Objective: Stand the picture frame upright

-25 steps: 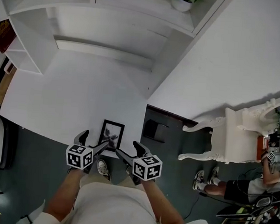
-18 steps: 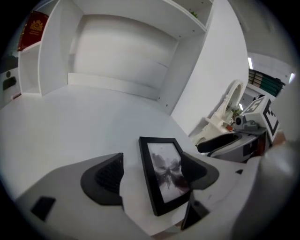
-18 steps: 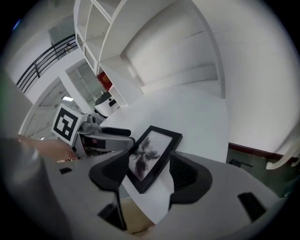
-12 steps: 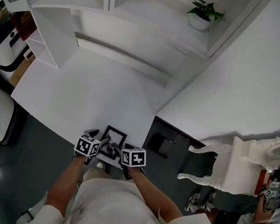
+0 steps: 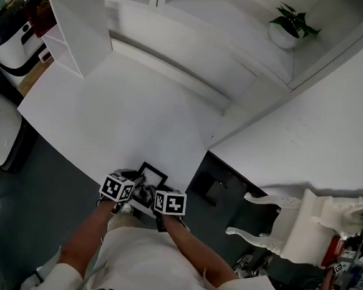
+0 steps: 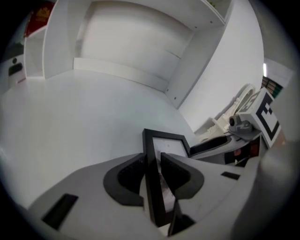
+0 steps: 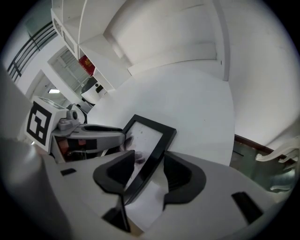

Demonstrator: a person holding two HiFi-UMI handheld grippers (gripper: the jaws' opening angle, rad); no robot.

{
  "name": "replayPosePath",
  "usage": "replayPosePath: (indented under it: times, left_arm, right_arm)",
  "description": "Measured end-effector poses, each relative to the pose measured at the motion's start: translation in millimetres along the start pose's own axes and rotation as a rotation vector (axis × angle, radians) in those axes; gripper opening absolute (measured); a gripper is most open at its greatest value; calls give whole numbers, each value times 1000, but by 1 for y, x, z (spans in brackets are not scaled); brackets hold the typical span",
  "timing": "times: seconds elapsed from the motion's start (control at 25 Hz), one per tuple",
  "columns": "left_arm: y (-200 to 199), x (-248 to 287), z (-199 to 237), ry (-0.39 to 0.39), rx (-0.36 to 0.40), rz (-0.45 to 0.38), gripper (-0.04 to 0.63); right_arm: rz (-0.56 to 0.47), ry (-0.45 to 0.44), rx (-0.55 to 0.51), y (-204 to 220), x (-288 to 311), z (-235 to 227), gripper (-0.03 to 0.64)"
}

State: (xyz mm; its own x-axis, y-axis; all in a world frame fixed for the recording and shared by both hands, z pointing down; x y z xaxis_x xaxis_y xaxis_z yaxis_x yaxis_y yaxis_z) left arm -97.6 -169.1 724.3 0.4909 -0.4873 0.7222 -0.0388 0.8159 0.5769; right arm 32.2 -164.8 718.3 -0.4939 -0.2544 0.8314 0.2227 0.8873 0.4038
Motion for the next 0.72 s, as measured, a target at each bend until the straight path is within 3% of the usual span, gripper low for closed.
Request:
replayPosePath:
  times: [0.08,0.2,0.36,0.48,0.72]
  left_arm:
    - [4,-1,-4,-5,-19,-9,112]
    - [9,-5,-4,-2,-80,-49,97]
    - [6,-14,-8,17,-96,-123,86]
    - [-6,-20,-14,22,-85,-191,87]
    - [-42,-33,-29,-29,9,-311,87]
  right_arm:
    - [-8,-2,7,1,-1,-2,193]
    - [-37,-28,62,1,-1,-12,118]
    - [-79,-60,113,1,-2,-19,107]
    - [-141,-74,117,-10,-7,-24,101]
    - [-287,-91,94,-45,-28,-27,92]
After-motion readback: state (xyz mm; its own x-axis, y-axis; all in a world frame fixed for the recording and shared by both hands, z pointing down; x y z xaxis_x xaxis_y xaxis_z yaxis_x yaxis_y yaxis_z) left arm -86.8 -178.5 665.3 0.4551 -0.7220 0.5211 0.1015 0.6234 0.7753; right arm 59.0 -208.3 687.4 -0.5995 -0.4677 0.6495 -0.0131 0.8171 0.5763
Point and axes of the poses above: the fingertips, and each gripper's own axes: x forward along the fingers, z to its left, y out of its underside, the point moved 5 cm from there along -x, backward along the fingers, and after that the axes turned 3 degrees about y, right-handed, at the moved point
